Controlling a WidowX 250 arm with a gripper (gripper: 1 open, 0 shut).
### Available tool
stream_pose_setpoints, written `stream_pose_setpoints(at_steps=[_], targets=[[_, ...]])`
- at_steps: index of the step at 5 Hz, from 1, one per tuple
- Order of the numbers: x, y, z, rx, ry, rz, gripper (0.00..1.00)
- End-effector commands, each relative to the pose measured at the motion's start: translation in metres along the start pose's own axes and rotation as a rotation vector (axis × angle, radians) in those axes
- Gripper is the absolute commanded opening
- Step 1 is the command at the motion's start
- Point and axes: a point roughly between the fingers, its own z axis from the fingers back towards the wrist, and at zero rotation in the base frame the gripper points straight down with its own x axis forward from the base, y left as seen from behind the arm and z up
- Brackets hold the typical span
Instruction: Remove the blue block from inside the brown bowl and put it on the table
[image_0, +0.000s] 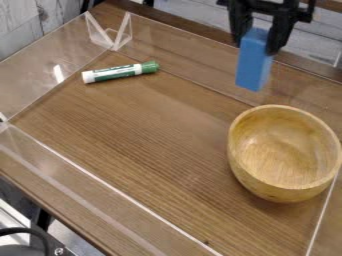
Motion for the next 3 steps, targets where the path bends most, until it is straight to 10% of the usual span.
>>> stream_pose_setpoints(at_steps=[1,3], targets=[[-0.005,0.009,0.02,0.004,-0.079,-0.014,0.0],[-0.015,0.022,0.011,0.008,-0.1,-0.068,0.0]])
